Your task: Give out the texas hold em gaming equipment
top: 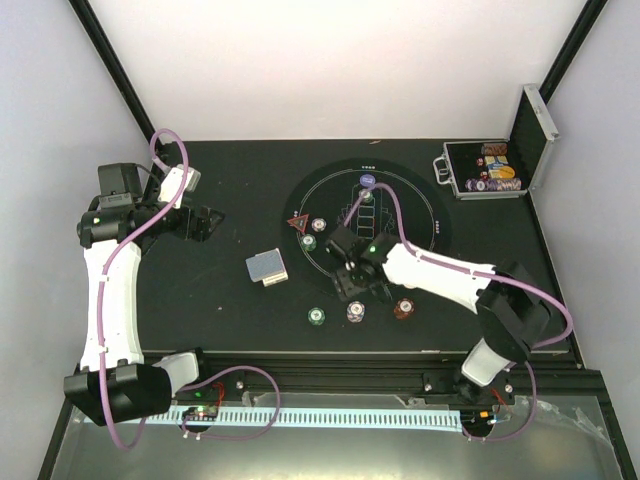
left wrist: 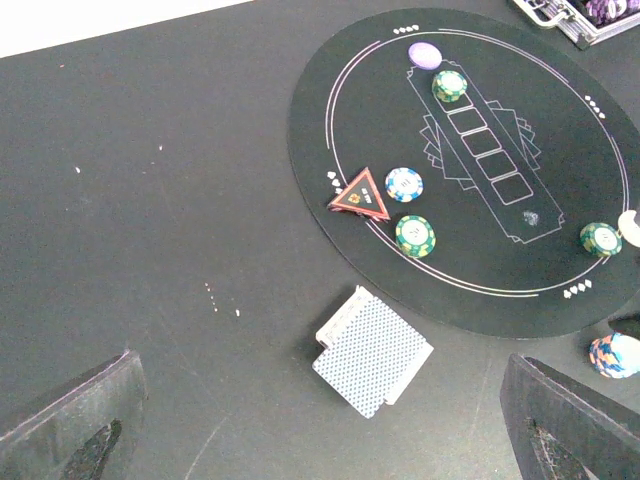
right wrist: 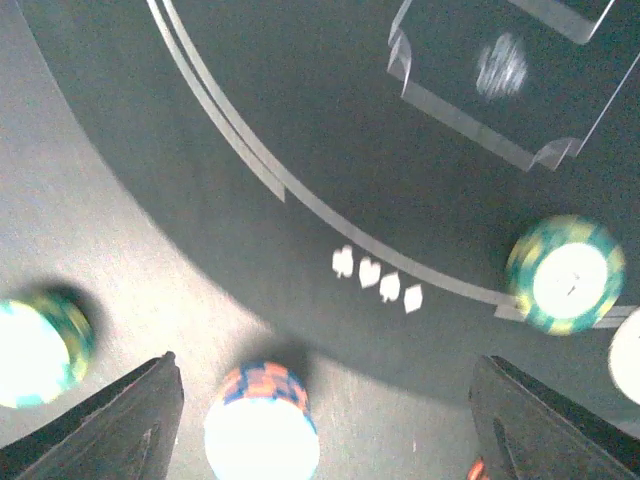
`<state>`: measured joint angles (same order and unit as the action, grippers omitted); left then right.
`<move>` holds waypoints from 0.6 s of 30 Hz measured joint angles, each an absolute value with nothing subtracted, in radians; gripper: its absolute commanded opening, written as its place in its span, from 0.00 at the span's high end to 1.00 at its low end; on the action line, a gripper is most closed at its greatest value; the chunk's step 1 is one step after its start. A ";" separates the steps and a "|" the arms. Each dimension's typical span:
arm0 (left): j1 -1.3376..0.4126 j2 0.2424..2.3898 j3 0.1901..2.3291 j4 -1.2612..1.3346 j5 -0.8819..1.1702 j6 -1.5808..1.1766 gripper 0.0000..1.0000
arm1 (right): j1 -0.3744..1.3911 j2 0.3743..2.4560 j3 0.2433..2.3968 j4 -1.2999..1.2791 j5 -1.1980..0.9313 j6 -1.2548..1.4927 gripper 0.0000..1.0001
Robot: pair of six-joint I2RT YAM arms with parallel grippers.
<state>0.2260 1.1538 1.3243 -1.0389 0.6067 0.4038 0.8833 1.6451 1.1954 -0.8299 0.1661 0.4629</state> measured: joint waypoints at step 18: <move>0.226 1.151 1.324 -1.039 0.611 0.404 0.01 | 1.004 1.595 0.985 -0.715 0.110 0.591 0.28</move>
